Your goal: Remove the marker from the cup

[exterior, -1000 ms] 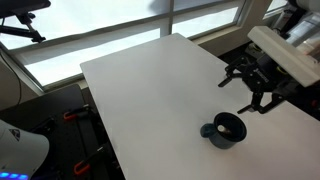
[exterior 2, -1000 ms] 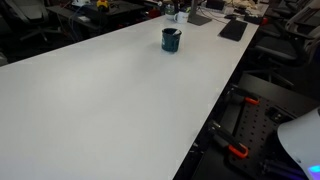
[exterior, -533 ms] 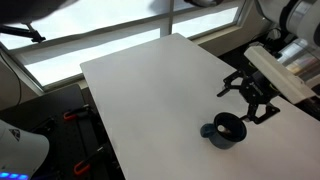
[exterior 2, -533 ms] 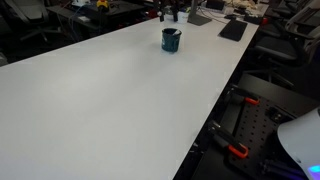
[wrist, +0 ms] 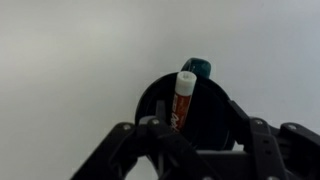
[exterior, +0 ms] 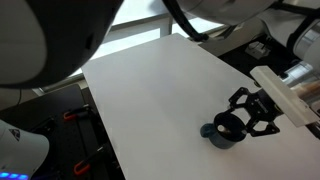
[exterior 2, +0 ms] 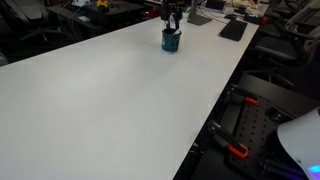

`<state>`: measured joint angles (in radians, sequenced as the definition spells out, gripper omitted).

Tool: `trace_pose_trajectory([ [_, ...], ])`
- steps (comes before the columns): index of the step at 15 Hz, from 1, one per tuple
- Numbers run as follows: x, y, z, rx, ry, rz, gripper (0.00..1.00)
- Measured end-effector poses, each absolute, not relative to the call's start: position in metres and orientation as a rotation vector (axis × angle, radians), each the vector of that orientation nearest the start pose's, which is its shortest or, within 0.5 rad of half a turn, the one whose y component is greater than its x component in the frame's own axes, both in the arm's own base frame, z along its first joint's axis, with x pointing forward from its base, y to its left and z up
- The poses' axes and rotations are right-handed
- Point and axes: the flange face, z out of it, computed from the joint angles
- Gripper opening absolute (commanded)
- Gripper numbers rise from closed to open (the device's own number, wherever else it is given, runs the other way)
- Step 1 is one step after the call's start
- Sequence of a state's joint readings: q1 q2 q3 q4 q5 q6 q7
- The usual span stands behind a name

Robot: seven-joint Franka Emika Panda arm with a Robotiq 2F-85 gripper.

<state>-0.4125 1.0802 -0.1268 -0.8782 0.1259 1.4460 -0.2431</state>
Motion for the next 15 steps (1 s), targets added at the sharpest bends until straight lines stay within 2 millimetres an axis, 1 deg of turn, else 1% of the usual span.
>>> trace_pose_trajectory([
  [1, 0.649, -0.334, 0.203, -2.839, 0.398, 0.691, 0.51],
  [2, 0.648, -0.336, 0.200, -2.835, 0.405, 0.698, 0.55],
  [3, 0.648, -0.337, 0.197, -2.831, 0.415, 0.705, 0.52],
  [5, 0.648, -0.337, 0.190, -2.828, 0.425, 0.715, 0.51],
  [6, 0.648, -0.336, 0.186, -2.827, 0.426, 0.720, 0.52],
  [7, 0.649, -0.335, 0.182, -2.825, 0.429, 0.727, 0.49],
  [8, 0.649, -0.333, 0.178, -2.824, 0.436, 0.734, 0.32],
  [10, 0.649, -0.330, 0.170, -2.821, 0.436, 0.750, 0.17],
  [11, 0.649, -0.328, 0.167, -2.818, 0.433, 0.760, 0.08],
  [12, 0.649, -0.326, 0.163, -2.813, 0.429, 0.772, 0.01],
  [13, 0.648, -0.325, 0.161, -2.808, 0.427, 0.783, 0.01],
  [14, 0.648, -0.325, 0.160, -2.805, 0.425, 0.791, 0.05],
  [15, 0.648, -0.324, 0.160, -2.802, 0.424, 0.797, 0.05],
])
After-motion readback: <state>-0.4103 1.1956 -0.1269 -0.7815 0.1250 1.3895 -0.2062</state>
